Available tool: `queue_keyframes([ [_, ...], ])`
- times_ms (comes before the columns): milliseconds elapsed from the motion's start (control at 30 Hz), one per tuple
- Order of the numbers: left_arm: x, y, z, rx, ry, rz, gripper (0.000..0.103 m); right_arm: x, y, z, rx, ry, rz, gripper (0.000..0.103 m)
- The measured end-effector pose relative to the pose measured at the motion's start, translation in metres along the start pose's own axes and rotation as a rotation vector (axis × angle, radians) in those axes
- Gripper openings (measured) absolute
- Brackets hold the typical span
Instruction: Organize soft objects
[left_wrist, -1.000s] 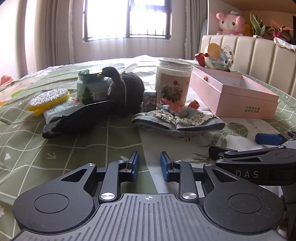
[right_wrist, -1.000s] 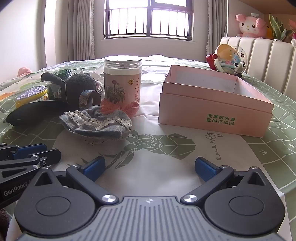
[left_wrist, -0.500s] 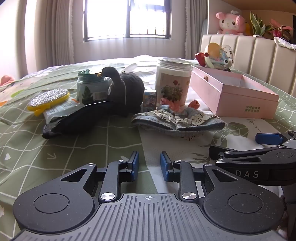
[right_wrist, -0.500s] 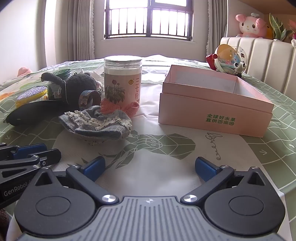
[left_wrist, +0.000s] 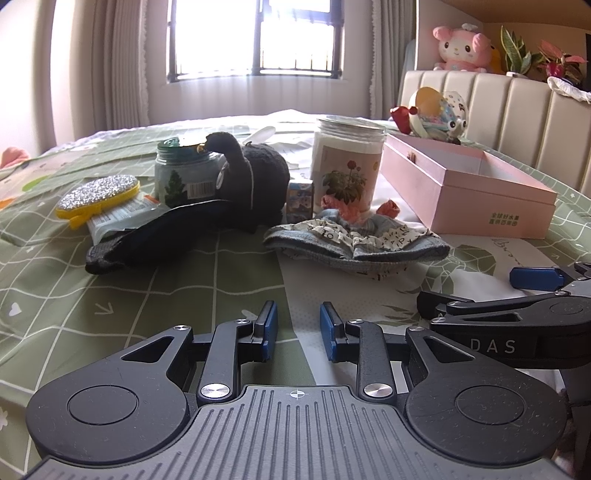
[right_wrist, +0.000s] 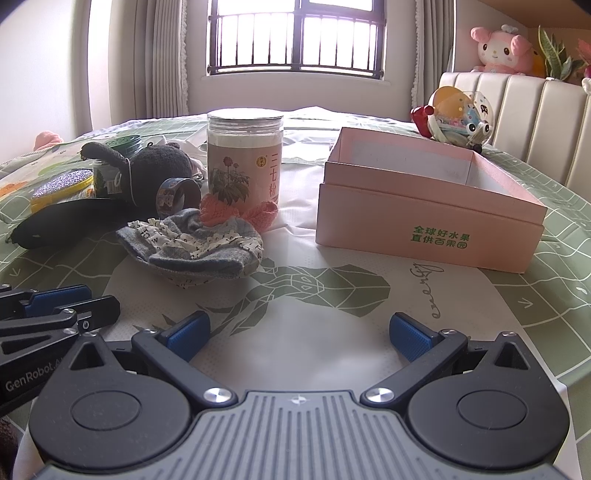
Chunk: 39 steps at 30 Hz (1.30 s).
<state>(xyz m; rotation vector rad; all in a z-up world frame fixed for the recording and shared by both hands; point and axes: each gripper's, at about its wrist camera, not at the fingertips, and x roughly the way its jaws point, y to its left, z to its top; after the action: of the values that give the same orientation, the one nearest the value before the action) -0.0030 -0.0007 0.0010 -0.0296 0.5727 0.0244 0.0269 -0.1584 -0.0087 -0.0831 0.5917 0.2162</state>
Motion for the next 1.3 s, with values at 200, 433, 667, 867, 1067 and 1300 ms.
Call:
queue_keyframes([
  [200,0.000,0.001,0.000,-0.003,0.000,-0.002,0.030,0.001,-0.001,0.000,0.005,0.001,0.000,0.103],
  [433,0.001,0.005,0.004,-0.025,0.024,-0.016,0.029,0.002,-0.005,0.009,0.007,0.093,0.009,0.103],
  [667,-0.015,0.071,0.049,-0.176,0.000,-0.150,0.025,0.018,-0.012,0.034,0.007,0.317,0.067,0.103],
  [867,-0.006,0.187,0.105,-0.293,-0.039,0.046,0.027,0.007,0.017,0.056,-0.191,0.309,0.077,0.089],
  [1067,0.033,0.301,0.109,-0.622,0.042,-0.020,0.027,-0.048,0.066,0.132,-0.252,-0.013,0.243,0.088],
  [1300,0.082,0.342,0.084,-0.855,0.130,-0.140,0.027,0.008,0.146,0.187,-0.190,0.109,0.443,0.042],
])
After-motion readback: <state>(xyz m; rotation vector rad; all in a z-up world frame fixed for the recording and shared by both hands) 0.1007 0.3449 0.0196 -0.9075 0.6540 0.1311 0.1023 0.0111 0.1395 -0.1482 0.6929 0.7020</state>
